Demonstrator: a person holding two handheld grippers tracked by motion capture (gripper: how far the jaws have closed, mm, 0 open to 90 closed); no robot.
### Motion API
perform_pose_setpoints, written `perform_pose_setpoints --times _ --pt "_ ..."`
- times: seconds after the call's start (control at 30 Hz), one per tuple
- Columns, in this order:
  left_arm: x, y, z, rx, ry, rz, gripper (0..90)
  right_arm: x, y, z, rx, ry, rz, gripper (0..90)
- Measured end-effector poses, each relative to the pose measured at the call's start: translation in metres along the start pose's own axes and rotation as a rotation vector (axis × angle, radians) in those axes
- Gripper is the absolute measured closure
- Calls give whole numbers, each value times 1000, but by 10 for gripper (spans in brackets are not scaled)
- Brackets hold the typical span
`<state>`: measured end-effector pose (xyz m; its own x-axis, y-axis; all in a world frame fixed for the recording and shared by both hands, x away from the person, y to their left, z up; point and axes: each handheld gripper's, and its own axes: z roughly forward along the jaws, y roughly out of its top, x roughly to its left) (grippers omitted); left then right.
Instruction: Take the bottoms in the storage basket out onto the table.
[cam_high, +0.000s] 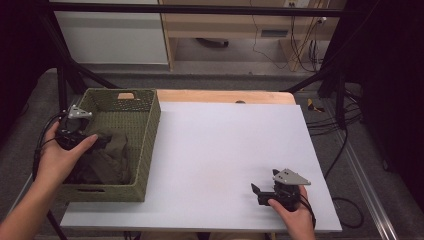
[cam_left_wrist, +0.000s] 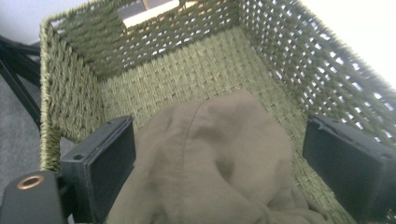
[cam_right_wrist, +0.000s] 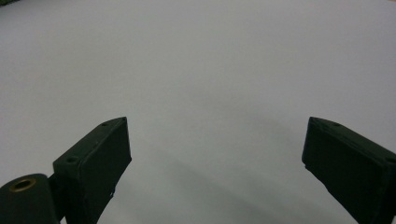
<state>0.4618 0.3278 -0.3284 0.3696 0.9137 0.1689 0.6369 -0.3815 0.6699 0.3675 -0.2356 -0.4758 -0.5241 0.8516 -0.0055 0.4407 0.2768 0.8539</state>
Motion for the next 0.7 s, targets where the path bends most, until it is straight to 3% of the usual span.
perform_pose_setpoints --times 0.3,0.4,0.53,0.7 --pt "11 7 8 64 -9 -28 105 2 0 2 13 -7 -15 82" --pt "10 7 17 92 -11 -15 106 3 0 2 13 -8 -19 82" --pt "9 6 27 134 19 19 106 3 -1 4 25 -10 -23 82" --pt "14 -2 35 164 29 1 106 3 -1 4 27 -8 -30 82"
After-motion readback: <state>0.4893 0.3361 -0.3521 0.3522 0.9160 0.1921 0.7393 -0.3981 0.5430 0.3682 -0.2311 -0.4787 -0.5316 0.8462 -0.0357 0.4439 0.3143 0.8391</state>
